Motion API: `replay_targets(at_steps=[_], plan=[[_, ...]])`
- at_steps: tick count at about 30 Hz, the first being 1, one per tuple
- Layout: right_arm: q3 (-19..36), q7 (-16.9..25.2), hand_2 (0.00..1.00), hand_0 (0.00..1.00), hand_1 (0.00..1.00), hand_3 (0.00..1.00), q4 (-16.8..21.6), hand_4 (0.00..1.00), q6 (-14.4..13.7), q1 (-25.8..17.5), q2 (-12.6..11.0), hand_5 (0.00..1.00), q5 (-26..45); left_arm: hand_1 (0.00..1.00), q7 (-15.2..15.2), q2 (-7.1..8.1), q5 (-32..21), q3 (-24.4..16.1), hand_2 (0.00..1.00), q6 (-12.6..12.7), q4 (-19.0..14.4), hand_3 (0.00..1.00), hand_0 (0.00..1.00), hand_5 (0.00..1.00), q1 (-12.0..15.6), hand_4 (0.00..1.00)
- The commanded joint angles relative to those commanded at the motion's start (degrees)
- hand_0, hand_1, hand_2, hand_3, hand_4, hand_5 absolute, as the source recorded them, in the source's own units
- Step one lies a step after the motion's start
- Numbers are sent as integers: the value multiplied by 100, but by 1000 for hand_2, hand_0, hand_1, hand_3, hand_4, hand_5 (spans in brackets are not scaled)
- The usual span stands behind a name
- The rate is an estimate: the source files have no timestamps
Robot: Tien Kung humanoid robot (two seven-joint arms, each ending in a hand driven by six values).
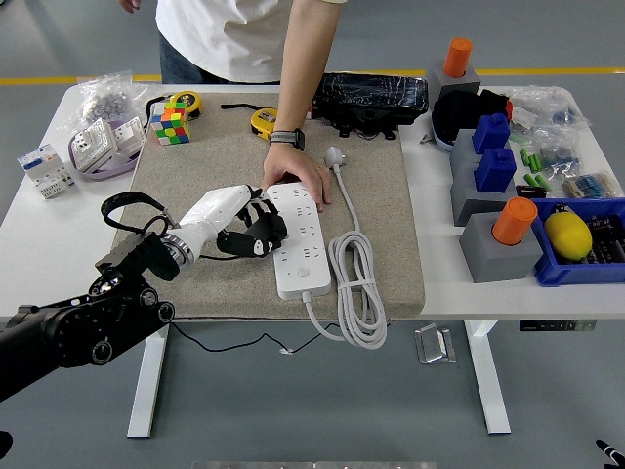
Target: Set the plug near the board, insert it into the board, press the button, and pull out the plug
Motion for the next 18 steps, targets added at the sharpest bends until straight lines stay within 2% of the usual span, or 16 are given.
replay_targets(at_steps=[6, 18], plan=[[-12, -1, 642, 621, 671, 573, -9, 981, 2, -11, 5, 589, 3, 399, 34, 4, 61, 24, 431, 60, 53, 522, 453, 16, -24, 630], [1, 19, 642, 621, 671, 575, 1, 982, -1, -2, -1, 589, 0, 405, -72, 45, 162, 68, 434, -11, 55, 523, 466, 21, -37, 629]])
